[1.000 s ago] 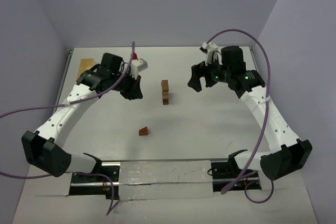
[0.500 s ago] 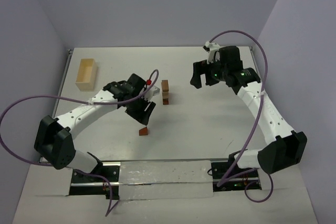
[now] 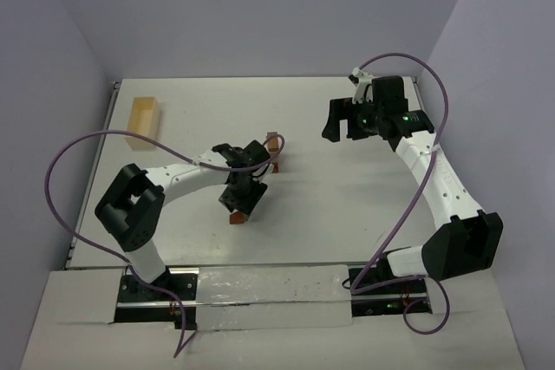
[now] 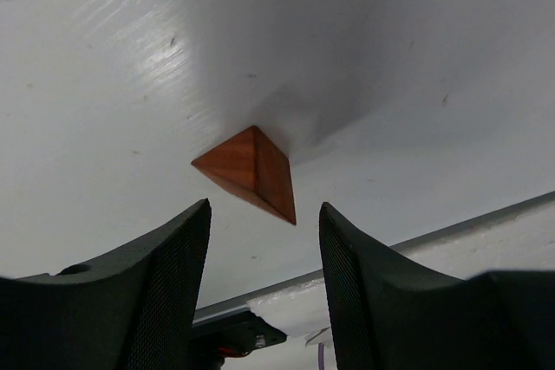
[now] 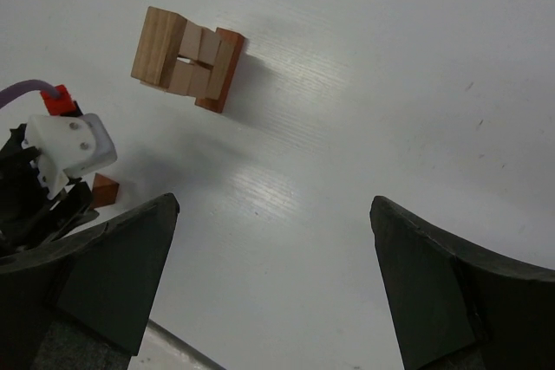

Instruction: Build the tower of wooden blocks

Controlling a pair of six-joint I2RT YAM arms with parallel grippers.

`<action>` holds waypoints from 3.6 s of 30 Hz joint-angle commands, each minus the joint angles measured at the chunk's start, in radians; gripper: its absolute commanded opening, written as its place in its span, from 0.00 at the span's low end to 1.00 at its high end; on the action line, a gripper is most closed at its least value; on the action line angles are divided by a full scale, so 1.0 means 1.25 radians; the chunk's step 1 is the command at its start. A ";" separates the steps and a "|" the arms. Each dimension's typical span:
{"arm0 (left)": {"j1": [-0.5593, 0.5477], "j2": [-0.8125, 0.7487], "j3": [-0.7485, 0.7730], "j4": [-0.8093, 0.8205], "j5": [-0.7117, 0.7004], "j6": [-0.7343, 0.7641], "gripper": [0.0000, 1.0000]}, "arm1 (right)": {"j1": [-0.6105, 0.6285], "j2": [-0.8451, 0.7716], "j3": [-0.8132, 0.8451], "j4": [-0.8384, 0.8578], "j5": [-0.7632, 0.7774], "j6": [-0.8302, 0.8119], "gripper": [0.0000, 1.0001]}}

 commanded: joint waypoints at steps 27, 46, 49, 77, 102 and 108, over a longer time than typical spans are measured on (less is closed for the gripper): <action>-0.013 0.039 -0.038 0.060 -0.067 0.103 0.00 | -0.016 -0.001 -0.009 0.029 -0.047 -0.010 1.00; -0.010 -0.116 -0.009 0.071 -0.001 0.140 0.00 | -0.011 -0.012 -0.006 0.038 -0.080 -0.022 1.00; -0.006 -0.111 -0.012 0.070 0.002 0.142 0.00 | -0.008 -0.011 -0.005 0.037 -0.080 -0.024 1.00; 0.342 -0.015 0.167 -0.095 0.465 0.878 0.72 | 0.003 0.007 0.012 0.015 -0.098 -0.036 1.00; 0.375 0.164 0.146 -0.012 0.556 1.008 0.63 | 0.005 0.029 0.017 -0.001 -0.115 -0.069 1.00; 0.375 0.158 0.116 0.037 0.543 1.010 0.60 | 0.003 0.028 0.025 -0.008 -0.114 -0.072 1.00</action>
